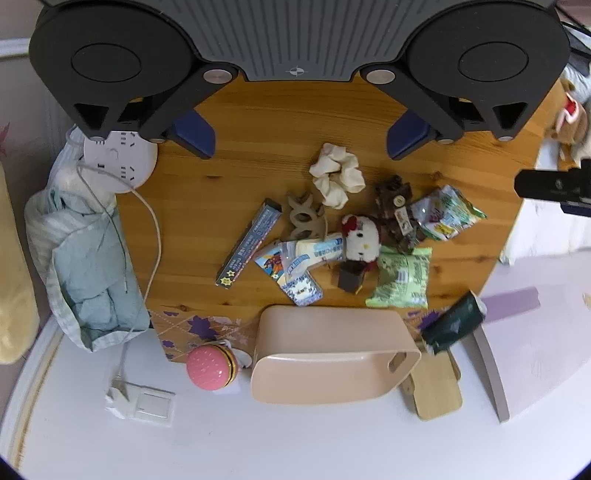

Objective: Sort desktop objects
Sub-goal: 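Move both grippers toward the cluttered items on the table, then grasp the white Powers snack bag with left gripper while right gripper grasps the white scrunchie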

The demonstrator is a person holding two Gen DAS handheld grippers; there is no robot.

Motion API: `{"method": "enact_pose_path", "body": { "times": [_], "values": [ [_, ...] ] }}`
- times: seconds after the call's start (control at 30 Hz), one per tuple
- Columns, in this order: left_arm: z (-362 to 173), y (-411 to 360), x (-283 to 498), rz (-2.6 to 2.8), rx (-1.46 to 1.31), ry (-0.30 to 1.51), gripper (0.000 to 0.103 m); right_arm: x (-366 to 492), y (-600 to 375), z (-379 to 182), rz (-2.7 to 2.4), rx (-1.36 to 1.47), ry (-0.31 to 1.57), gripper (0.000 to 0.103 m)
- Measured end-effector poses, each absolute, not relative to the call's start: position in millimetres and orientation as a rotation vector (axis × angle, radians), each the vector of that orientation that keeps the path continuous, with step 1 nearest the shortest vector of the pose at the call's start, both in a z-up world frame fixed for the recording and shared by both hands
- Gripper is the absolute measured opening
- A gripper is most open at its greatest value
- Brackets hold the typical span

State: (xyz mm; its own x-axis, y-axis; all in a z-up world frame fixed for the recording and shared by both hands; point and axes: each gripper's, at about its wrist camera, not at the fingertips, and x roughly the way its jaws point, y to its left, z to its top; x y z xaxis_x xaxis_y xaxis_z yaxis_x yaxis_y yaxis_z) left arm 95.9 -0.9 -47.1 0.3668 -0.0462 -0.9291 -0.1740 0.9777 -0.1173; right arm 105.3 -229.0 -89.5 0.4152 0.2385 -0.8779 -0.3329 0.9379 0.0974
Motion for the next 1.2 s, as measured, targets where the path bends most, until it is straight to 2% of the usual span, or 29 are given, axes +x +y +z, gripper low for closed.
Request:
{"method": "enact_pose_path", "body": {
  "times": [0.27, 0.4, 0.73, 1.2],
  "values": [
    [-78, 19, 120, 0.092, -0.184, 1.259, 0.103, 122, -209, -130, 0.409, -0.143, 1.122, 0.093],
    [-97, 34, 134, 0.074, -0.188, 1.296, 0.103, 127, -197, -148, 0.421, -0.121, 1.128, 0.086],
    [-144, 47, 176, -0.003, -0.068, 1.376, 0.103, 133, -166, -192, 0.405, -0.222, 1.130, 0.082],
    [-216, 71, 214, 0.032, -0.091, 1.447, 0.103, 161, -150, -233, 0.437, -0.230, 1.141, 0.082]
  ]
}}
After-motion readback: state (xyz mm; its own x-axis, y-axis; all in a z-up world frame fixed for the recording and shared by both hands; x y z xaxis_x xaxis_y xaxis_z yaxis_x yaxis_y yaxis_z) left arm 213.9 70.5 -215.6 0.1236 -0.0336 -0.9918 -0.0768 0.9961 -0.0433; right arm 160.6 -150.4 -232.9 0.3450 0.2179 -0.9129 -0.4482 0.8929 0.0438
